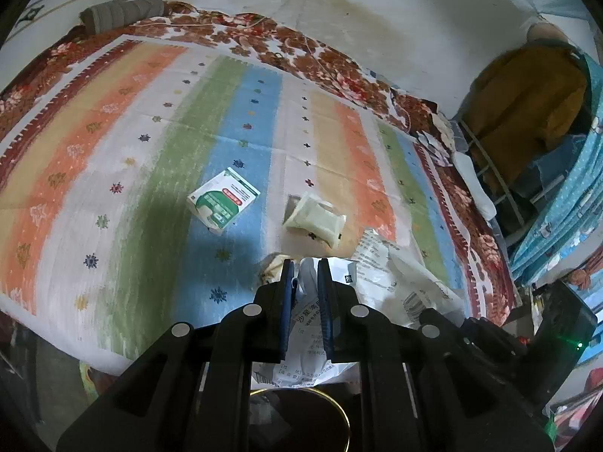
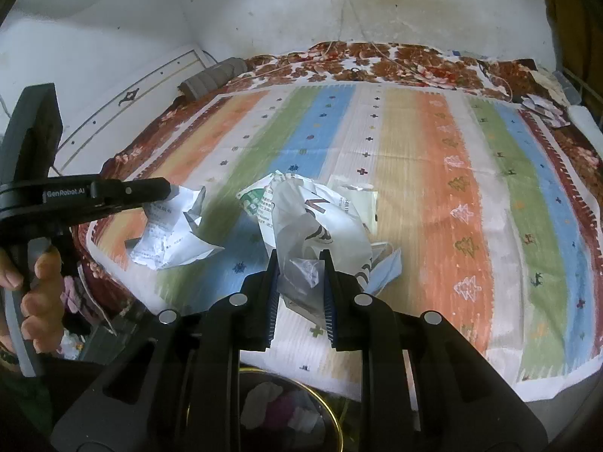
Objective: Collect trash
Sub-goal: 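Carry both items over the bin and open the right tool, then the left tool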
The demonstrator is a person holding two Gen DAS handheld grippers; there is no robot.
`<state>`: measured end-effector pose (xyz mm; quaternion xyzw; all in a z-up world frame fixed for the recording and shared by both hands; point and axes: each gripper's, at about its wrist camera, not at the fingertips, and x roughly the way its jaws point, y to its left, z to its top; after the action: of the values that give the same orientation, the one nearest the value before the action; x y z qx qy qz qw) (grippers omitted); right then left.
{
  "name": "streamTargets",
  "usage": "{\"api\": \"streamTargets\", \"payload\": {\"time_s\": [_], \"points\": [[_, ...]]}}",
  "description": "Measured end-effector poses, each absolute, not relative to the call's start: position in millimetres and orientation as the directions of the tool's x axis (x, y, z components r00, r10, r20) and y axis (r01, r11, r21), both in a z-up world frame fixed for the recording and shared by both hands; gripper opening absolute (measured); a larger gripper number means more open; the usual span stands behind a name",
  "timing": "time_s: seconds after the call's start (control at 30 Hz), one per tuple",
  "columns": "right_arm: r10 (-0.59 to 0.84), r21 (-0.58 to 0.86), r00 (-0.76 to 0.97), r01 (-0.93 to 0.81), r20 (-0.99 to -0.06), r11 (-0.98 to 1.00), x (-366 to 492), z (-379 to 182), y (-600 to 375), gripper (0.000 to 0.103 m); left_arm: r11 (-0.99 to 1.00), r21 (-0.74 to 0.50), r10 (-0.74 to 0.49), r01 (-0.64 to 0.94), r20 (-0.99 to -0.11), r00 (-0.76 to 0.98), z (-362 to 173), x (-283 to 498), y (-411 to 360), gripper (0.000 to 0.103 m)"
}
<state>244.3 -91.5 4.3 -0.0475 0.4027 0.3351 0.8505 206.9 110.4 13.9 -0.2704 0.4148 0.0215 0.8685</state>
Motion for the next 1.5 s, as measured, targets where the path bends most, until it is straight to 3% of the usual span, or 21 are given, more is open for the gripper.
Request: {"api": "streamTargets", "payload": {"time_s": [0.9,1.5], "points": [[0.51,0.177,0.427,-0.611,-0.747,0.772,157,-7,-124,0.019,0.873,-0.453,-0.222,-0.181,-0.699,0.68,26,116,63,0.012],[0.413,0.131,0.355,-0.604,-0.839,0.786,113,-54,-130,0.019,0.904,-0.38,-0.194,-0.194,-0.77,0.608,-7,71,25,0.012]]}}
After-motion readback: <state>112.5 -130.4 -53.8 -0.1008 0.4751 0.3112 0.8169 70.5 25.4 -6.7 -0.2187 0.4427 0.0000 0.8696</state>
